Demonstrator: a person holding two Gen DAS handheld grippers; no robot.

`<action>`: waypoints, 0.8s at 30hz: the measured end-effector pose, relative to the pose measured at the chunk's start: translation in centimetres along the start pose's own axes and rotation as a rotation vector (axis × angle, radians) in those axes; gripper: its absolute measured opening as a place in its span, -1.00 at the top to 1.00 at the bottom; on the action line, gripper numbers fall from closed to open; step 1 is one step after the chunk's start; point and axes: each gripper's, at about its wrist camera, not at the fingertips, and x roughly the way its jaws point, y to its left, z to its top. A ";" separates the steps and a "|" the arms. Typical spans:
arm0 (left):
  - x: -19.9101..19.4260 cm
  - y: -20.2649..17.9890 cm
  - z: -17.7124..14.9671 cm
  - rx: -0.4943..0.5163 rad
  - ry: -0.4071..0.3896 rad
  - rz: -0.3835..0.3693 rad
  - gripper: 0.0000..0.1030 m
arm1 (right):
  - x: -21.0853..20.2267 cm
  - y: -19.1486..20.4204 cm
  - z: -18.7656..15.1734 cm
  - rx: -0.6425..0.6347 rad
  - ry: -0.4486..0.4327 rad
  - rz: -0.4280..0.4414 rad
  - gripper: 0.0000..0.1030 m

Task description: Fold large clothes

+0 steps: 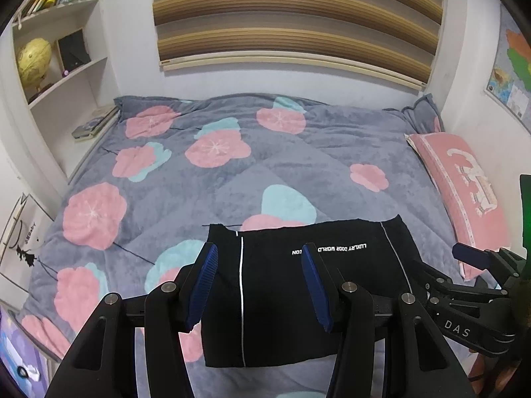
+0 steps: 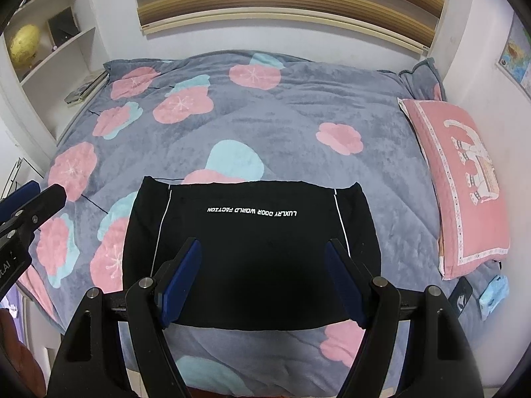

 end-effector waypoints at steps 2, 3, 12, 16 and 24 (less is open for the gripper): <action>0.3 0.1 0.1 0.003 0.006 -0.007 -0.04 | 0.1 0.1 -0.1 0.001 0.003 -0.004 -0.52; 0.4 0.2 0.1 0.006 0.009 -0.009 -0.04 | 0.2 0.2 -0.2 0.005 0.005 -0.006 -0.53; 1.3 0.3 0.1 0.031 0.023 -0.013 -0.04 | 0.6 0.6 -0.5 0.023 0.022 -0.014 -0.52; 1.3 0.2 0.0 0.037 0.022 -0.021 -0.04 | 0.6 0.7 -0.6 0.024 0.024 -0.016 -0.52; 1.9 0.5 -0.1 0.055 0.031 -0.034 -0.04 | 1.1 1.0 -1.0 0.043 0.043 -0.031 -0.52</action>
